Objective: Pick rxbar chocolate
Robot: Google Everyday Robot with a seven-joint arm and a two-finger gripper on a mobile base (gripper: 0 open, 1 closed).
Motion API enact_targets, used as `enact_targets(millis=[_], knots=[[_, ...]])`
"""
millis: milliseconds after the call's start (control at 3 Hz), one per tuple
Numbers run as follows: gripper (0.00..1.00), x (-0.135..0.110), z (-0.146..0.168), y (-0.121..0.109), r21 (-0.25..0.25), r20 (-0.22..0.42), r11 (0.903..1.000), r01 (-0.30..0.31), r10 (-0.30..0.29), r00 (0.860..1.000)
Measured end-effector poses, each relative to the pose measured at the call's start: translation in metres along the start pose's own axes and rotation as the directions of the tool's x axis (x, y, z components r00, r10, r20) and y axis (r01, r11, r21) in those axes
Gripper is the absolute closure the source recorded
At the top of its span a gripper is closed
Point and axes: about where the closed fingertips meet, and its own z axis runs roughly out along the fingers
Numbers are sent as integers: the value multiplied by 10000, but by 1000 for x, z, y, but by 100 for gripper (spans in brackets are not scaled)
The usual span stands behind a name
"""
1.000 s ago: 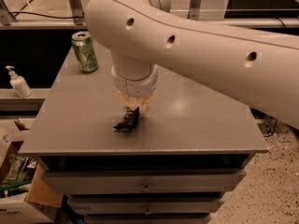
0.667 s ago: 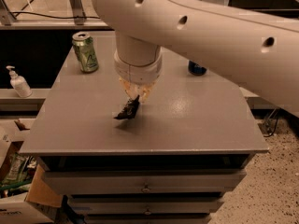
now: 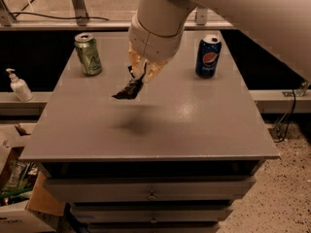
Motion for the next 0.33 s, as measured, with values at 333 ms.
enact_targets(millis=[333], knots=[[100,0,0,0,0,-1,10000,0,0,10000]])
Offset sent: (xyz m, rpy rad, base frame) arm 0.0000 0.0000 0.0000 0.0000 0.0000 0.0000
